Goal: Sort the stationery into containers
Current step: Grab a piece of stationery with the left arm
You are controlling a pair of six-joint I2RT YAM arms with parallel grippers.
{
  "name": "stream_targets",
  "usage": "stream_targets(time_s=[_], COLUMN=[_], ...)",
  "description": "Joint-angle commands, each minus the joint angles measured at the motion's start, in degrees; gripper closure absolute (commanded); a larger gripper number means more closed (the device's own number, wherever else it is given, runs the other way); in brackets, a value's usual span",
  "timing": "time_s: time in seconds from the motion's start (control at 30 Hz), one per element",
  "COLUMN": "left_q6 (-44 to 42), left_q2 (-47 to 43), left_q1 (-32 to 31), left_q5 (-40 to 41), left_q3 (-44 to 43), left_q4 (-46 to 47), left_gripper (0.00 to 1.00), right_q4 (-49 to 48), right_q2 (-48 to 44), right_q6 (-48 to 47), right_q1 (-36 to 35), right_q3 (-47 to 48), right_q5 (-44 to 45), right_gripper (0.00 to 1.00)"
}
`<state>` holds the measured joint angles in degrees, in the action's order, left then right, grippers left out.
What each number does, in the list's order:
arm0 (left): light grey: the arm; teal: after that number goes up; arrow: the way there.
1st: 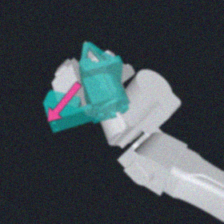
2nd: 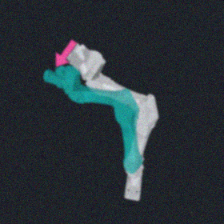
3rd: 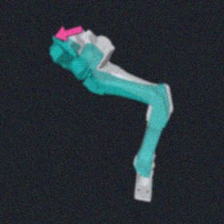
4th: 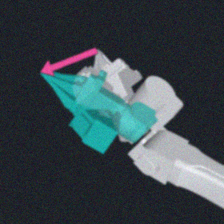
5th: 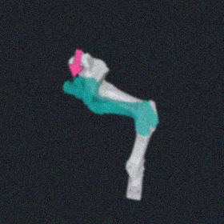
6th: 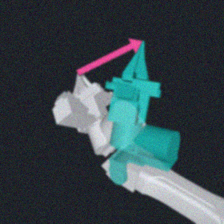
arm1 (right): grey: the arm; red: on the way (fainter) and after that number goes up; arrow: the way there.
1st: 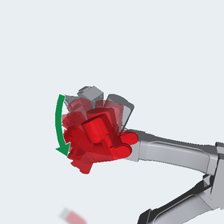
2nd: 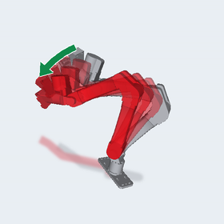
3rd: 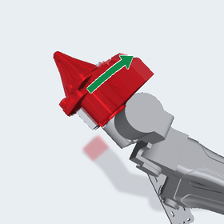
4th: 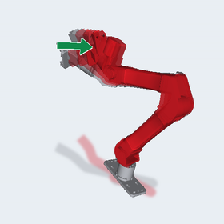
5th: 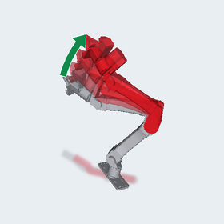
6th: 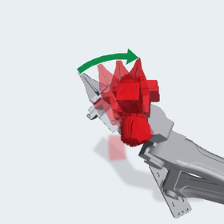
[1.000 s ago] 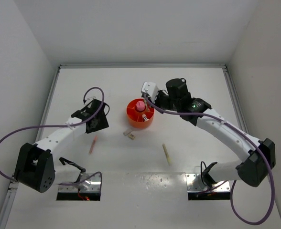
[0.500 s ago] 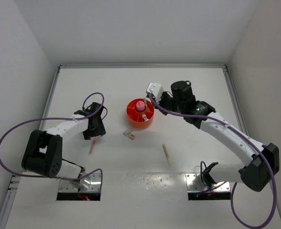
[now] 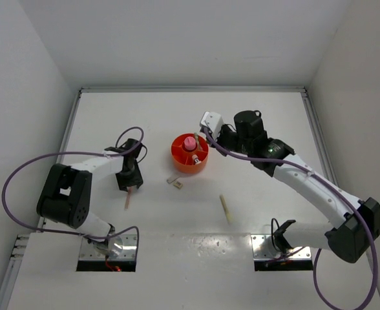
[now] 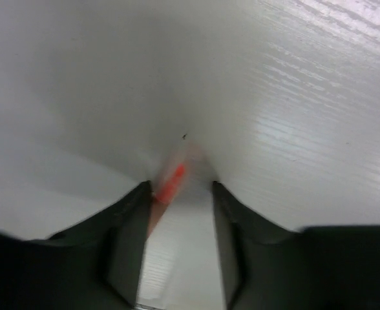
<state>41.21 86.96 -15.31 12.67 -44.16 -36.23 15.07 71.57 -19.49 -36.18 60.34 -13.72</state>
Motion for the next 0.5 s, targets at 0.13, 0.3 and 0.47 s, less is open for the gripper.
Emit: stream_targets(time_s=[0.13,0.3,0.47], left_q6=[-0.08,-0.61,-2.71], left_q2=[4.62,4.02,1.29], left_q1=[0.63,1.16,1.16], left_q5=[-1.67,-2.82,-4.57], left_q3=[1.18,-1.45,-8.65], left_q4=[-0.08,0.98,0.98], left_gripper=[0.73,0.90,1.00], right_q4=[-3.38,-3.38,-3.38], right_q2=[-2.84,-2.84,-2.32], right_q6=[0.85,0.85,0.85], right_q1=[0.15,0.15,0.15], right_q3=[-0.83,-0.83,-1.36], right_q5=[-0.52,-0.52,0.00], right_gripper=[0.98,0.97,0.93])
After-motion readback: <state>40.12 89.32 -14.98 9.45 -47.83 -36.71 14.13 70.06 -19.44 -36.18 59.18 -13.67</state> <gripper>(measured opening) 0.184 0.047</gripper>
